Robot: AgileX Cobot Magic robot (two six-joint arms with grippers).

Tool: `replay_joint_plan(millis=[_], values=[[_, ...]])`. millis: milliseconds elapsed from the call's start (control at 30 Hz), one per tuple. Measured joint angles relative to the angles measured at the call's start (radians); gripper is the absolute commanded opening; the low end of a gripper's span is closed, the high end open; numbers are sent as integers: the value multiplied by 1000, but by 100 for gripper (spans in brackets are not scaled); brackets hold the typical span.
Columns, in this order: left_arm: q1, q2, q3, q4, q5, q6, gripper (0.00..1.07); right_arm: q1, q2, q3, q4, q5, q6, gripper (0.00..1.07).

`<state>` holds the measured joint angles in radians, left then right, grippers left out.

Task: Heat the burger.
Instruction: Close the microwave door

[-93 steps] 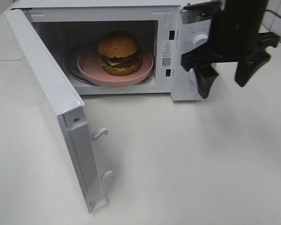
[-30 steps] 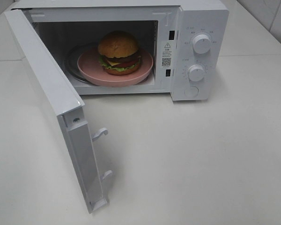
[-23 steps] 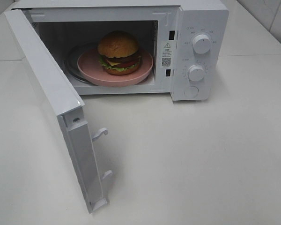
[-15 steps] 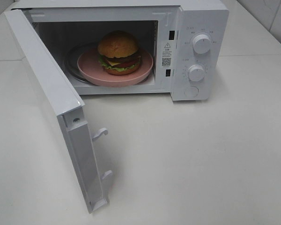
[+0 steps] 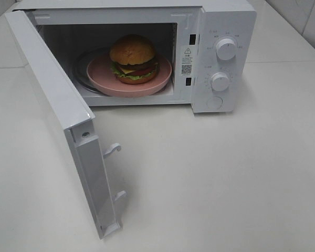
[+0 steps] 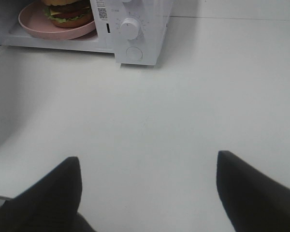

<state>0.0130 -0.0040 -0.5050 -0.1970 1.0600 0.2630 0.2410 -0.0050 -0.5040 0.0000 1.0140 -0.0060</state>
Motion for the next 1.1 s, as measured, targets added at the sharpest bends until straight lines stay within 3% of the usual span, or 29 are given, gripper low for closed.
replay_joint_plan(millis=[233, 733, 1100], values=[[0, 0, 0, -87, -7, 0, 0, -69, 0, 0, 0, -1, 1, 74], [0, 147, -3, -108, -24, 0, 0, -75, 0, 0, 0, -1, 6, 74], [0, 284, -1, -154, -295, 12, 0, -75, 0, 0, 0, -1, 6, 74]])
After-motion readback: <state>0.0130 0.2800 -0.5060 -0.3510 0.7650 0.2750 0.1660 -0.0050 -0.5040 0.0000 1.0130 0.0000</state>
